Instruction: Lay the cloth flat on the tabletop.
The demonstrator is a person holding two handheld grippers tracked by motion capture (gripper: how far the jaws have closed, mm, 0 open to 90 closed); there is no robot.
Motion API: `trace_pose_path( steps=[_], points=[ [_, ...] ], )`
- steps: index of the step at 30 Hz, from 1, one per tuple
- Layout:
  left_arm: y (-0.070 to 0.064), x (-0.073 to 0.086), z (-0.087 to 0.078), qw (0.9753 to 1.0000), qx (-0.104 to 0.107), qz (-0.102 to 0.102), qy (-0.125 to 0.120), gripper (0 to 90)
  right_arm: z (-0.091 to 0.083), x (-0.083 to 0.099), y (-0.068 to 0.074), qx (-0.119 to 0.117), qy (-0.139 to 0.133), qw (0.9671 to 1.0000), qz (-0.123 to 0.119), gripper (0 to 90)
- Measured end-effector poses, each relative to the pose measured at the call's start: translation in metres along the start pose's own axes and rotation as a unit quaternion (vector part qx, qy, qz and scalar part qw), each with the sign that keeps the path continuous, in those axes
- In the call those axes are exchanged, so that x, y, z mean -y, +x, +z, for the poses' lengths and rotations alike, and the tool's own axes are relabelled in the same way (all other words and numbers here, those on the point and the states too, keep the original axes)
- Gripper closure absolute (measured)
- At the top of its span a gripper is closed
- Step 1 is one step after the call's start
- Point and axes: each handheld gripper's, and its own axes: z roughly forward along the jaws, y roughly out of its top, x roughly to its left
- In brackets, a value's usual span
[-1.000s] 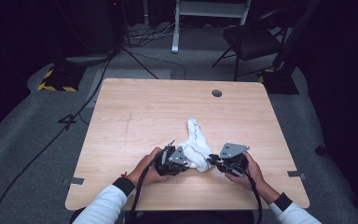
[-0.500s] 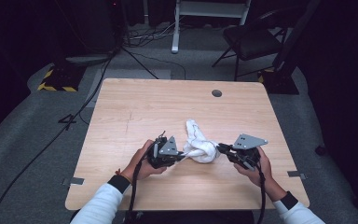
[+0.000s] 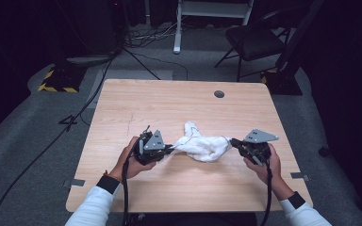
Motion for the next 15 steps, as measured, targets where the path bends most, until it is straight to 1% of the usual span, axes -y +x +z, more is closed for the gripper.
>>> trace_pose_path(
  steps=[1,2,3,5,6,7,8,9,10,11,12,13,14,15],
  points=[
    [0.000,0.000,0.000,1.0000,0.000,0.000,0.000,84.4,-0.004,-0.001,-0.005,0.009,-0.006,0.9999,0.012,87.7],
    [-0.001,-0.006,-0.011,0.9998,-0.010,0.010,-0.014,84.4,-0.008,-0.002,-0.009,0.014,-0.013,0.9997,0.018,87.7],
    [-0.001,-0.006,-0.011,0.9998,-0.010,0.010,-0.014,84.5,-0.008,-0.002,-0.009,0.014,-0.013,0.9997,0.018,87.7],
    [-0.001,-0.014,-0.028,0.9989,-0.015,0.014,-0.043,84.5,-0.022,-0.007,-0.017,0.027,-0.039,0.9985,0.026,87.7],
    [-0.001,-0.016,-0.034,0.9984,-0.020,0.014,-0.051,84.5,-0.029,-0.009,-0.020,0.031,-0.051,0.9977,0.031,87.7],
    [-0.002,-0.019,-0.044,0.9975,-0.023,0.013,-0.066,84.5,-0.041,-0.013,-0.025,0.030,-0.069,0.9965,0.036,87.7],
    [-0.004,-0.023,-0.056,0.9963,-0.029,0.018,-0.080,84.5,-0.047,-0.015,-0.025,0.030,-0.078,0.9959,0.035,87.7],
    [-0.004,-0.023,-0.056,0.9963,-0.029,0.018,-0.080,84.5,-0.047,-0.015,-0.025,0.030,-0.078,0.9959,0.035,87.7],
    [-0.007,-0.026,-0.064,0.9956,-0.033,0.024,-0.084,84.5,-0.057,-0.019,-0.024,0.024,-0.091,0.9951,0.030,87.7],
    [-0.009,-0.028,-0.068,0.9952,-0.035,0.028,-0.088,84.4,-0.060,-0.021,-0.023,0.022,-0.094,0.9949,0.028,87.7],
    [-0.014,-0.034,-0.077,0.9938,-0.039,0.040,-0.096,84.4,-0.064,-0.023,-0.022,0.020,-0.101,0.9943,0.025,87.7],
    [-0.014,-0.034,-0.077,0.9938,-0.039,0.040,-0.096,84.4,-0.068,-0.025,-0.020,0.021,-0.106,0.9939,0.023,87.6],
    [-0.018,-0.041,-0.085,0.9923,-0.045,0.048,-0.105,84.4,-0.070,-0.028,-0.018,0.022,-0.110,0.9935,0.020,87.6],
    [-0.018,-0.044,-0.087,0.9920,-0.046,0.052,-0.106,84.3,-0.072,-0.030,-0.017,0.026,-0.112,0.9932,0.016,87.6]
  ],
)
